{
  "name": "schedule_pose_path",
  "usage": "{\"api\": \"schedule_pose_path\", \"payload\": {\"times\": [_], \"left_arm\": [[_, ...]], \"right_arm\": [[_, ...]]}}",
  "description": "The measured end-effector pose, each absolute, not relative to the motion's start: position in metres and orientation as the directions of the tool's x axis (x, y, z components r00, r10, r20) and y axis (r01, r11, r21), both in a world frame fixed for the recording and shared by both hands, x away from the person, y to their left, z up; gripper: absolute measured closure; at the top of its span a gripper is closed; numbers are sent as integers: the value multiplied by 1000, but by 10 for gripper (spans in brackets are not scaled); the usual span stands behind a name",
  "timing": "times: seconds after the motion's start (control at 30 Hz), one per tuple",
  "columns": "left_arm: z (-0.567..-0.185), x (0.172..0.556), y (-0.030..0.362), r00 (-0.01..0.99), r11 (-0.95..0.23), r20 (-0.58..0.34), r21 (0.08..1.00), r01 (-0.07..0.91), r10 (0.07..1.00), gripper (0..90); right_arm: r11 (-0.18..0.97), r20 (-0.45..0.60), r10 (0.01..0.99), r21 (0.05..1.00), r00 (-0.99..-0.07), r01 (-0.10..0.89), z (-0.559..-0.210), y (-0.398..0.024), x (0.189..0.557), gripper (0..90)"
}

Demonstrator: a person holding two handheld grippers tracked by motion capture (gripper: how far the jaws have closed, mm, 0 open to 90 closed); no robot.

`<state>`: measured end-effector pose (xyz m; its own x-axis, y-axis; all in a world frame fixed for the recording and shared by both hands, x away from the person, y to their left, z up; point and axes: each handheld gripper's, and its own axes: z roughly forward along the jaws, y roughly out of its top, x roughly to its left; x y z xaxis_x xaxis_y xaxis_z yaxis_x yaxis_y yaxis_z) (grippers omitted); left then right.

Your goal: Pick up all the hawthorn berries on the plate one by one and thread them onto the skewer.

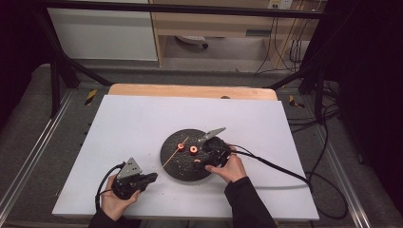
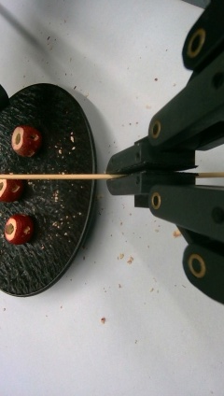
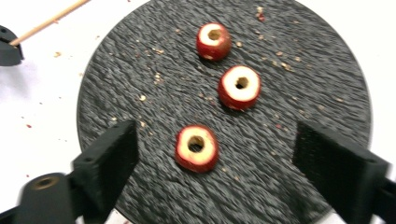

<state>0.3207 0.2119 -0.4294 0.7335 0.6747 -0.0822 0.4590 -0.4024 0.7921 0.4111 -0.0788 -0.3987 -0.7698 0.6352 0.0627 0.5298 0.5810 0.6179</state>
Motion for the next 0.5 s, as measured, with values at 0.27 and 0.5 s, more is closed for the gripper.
{"api": "schedule_pose_path", "payload": {"times": [0.27,0.5], "left_arm": [[-430,320,212,736,-407,-79,790,457,672,883],[-432,321,211,733,-413,-75,785,462,676,883]], "right_arm": [[619,89,624,549,-776,562,-405,-66,420,364],[636,119,623,500,-774,588,-409,-65,425,462]]}}
